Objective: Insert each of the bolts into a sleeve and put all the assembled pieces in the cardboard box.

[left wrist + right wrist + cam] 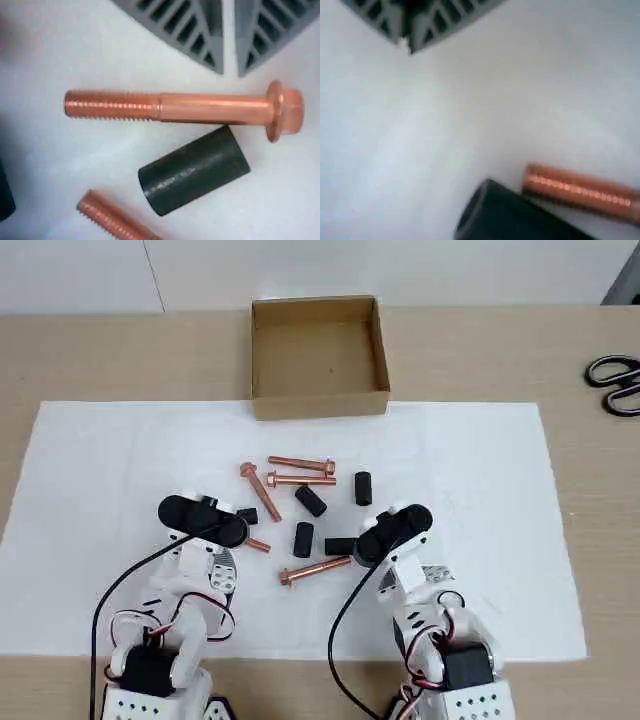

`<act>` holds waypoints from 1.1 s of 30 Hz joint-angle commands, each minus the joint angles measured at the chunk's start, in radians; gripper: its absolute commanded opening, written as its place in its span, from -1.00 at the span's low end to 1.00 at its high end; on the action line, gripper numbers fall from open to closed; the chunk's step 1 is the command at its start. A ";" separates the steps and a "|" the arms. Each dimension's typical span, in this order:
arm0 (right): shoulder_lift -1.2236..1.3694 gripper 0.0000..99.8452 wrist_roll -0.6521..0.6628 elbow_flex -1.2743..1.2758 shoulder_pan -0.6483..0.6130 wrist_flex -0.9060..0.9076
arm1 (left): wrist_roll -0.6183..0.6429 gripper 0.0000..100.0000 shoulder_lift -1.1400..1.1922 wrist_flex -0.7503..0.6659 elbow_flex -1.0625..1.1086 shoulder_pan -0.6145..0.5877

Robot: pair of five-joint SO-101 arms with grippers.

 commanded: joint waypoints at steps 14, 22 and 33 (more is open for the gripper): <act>-0.007 -0.99 0.008 -0.052 0.008 -0.002 | 0.150 -0.99 -0.005 -0.097 -0.041 -0.005; -0.005 -0.99 0.008 -0.054 0.004 -0.128 | 0.229 -0.99 -0.003 -0.078 -0.111 -0.006; 0.051 -0.99 0.107 -0.307 0.145 -0.091 | 0.133 -0.99 0.081 -0.029 -0.398 -0.006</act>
